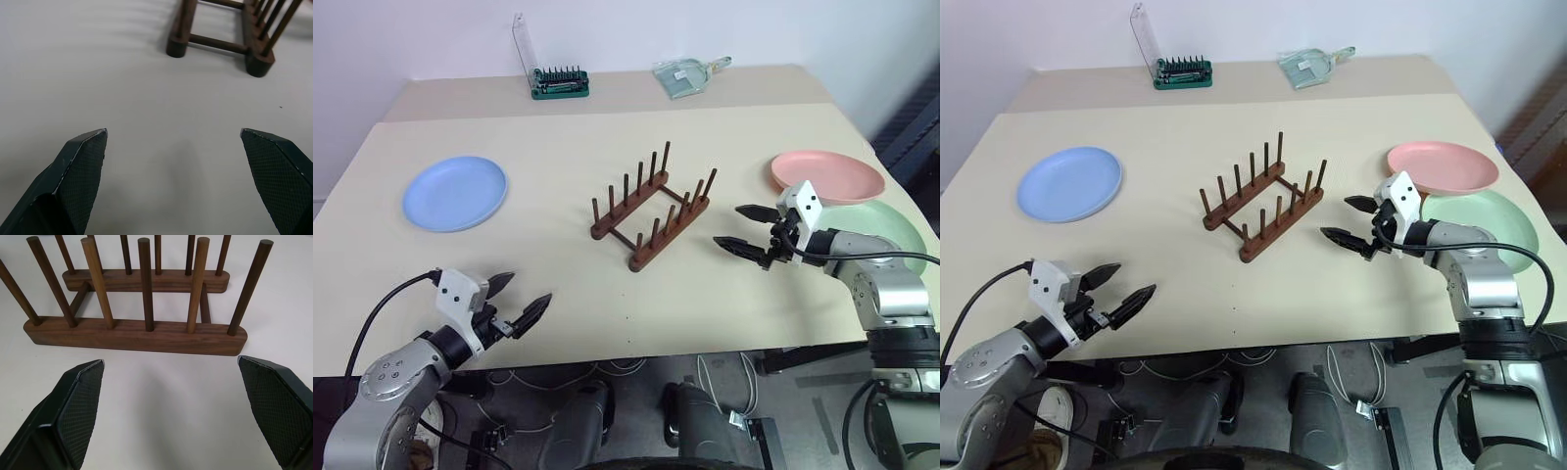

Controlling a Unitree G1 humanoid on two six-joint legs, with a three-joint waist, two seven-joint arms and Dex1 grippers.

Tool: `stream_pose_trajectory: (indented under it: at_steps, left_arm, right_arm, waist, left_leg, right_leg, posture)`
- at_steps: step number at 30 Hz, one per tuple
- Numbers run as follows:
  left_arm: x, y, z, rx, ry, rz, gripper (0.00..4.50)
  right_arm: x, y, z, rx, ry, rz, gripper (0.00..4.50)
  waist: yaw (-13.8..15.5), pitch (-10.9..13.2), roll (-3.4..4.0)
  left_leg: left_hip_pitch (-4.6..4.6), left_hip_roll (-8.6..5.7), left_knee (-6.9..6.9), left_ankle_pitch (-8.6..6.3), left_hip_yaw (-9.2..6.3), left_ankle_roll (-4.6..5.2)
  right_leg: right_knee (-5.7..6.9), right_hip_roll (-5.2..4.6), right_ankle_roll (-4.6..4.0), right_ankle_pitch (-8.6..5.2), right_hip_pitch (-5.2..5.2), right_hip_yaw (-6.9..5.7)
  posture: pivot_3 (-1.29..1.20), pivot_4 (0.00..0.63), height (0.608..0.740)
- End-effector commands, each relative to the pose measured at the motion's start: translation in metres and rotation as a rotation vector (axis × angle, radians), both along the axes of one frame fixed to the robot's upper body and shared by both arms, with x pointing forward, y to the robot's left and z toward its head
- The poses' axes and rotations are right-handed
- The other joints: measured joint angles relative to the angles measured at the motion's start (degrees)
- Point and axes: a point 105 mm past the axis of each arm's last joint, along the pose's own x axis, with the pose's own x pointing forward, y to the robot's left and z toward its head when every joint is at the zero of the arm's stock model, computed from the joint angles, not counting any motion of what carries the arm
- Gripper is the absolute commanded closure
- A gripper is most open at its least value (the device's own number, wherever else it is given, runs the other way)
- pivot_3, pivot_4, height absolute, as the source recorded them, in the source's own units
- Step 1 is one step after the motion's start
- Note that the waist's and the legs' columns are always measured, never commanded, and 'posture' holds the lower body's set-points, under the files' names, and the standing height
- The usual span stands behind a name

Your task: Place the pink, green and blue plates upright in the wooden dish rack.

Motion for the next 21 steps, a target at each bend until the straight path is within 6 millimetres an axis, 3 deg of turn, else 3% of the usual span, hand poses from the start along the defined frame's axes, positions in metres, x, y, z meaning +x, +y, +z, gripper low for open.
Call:
stream_pose_trajectory:
  at_steps: [1,6,12,21]
  left_arm:
    - [0.003,-0.002,0.007,0.008,-0.032,-0.024,0.00]
    - [0.009,-0.004,0.001,0.010,-0.012,-0.049,0.00]
    - [0.015,-0.023,-0.001,0.019,0.009,-0.178,0.00]
    - [0.030,-0.077,-0.017,0.024,0.062,-0.433,0.00]
  right_arm:
    - [-0.004,-0.001,0.020,0.007,-0.069,0.008,0.04]
    - [-0.014,-0.009,0.014,0.005,-0.063,-0.023,0.04]
    - [-0.030,-0.009,0.010,0.014,-0.064,-0.050,0.04]
    - [-0.053,0.012,0.001,0.062,-0.071,-0.047,0.04]
  waist:
    - [0.0,0.0,0.00]
    - [0.2,0.0,0.00]
    - [0.0,0.0,0.00]
    - [0.0,0.0,0.00]
  left_leg:
    - [0.00,0.01,0.00,0.00,0.00,0.00]
    - [0.01,0.01,0.01,0.00,0.00,0.00]
    - [0.02,0.01,0.02,-0.01,0.02,-0.01]
    - [0.03,0.02,0.05,0.00,0.04,0.00]
  right_leg:
    - [0.00,0.01,0.00,0.00,0.00,0.00]
    - [0.01,0.01,0.07,-0.04,0.03,0.00]
    - [0.02,0.01,0.08,-0.05,0.02,0.03]
    - [0.07,0.02,0.09,-0.05,0.02,0.07]
  posture:
    - [0.00,0.150,0.740]
    - [0.00,0.150,0.740]
    - [0.00,0.150,0.740]
    - [0.00,0.150,0.740]
